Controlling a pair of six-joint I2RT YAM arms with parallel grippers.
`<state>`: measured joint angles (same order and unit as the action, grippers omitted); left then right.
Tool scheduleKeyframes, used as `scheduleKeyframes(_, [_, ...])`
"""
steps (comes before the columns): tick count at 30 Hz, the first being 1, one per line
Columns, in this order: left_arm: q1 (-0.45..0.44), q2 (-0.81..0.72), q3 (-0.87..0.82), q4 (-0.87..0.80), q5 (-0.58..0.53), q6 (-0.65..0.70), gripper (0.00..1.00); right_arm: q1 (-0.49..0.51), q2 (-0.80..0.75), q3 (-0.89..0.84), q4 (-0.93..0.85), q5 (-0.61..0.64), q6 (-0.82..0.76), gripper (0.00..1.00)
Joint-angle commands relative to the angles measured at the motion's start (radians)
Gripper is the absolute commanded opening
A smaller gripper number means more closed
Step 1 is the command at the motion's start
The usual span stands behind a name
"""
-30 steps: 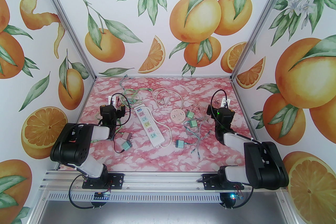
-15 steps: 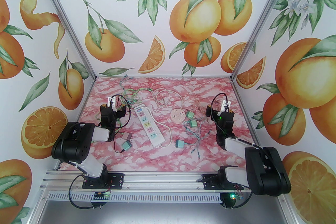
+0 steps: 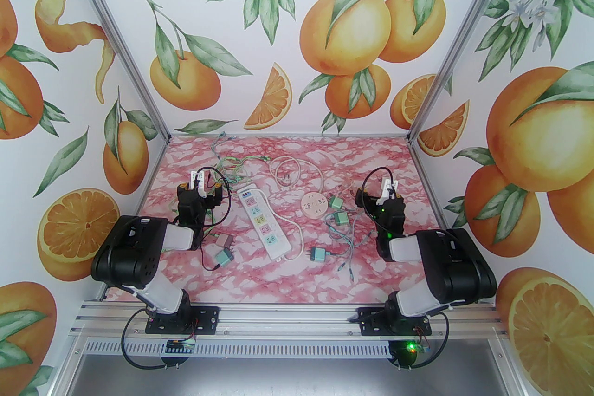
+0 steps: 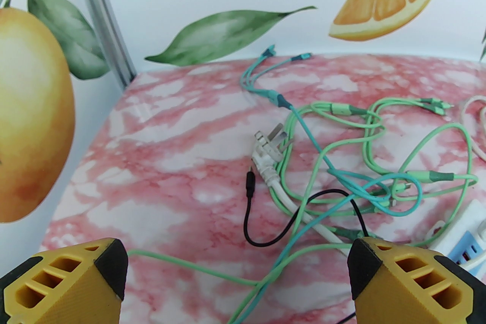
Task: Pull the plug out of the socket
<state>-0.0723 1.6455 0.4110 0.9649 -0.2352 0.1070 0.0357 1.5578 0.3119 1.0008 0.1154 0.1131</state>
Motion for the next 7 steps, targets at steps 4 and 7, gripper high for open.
scheduleKeyframes(4, [0.005,-0.001,-0.005,0.029,0.008,0.002,1.00,0.011,-0.011,0.059,-0.071,-0.132,-0.065,1.00])
scheduleKeyframes(7, [0.005,-0.002,-0.006,0.029,0.008,0.002,1.00,0.013,-0.003,0.055,-0.052,-0.123,-0.060,1.00])
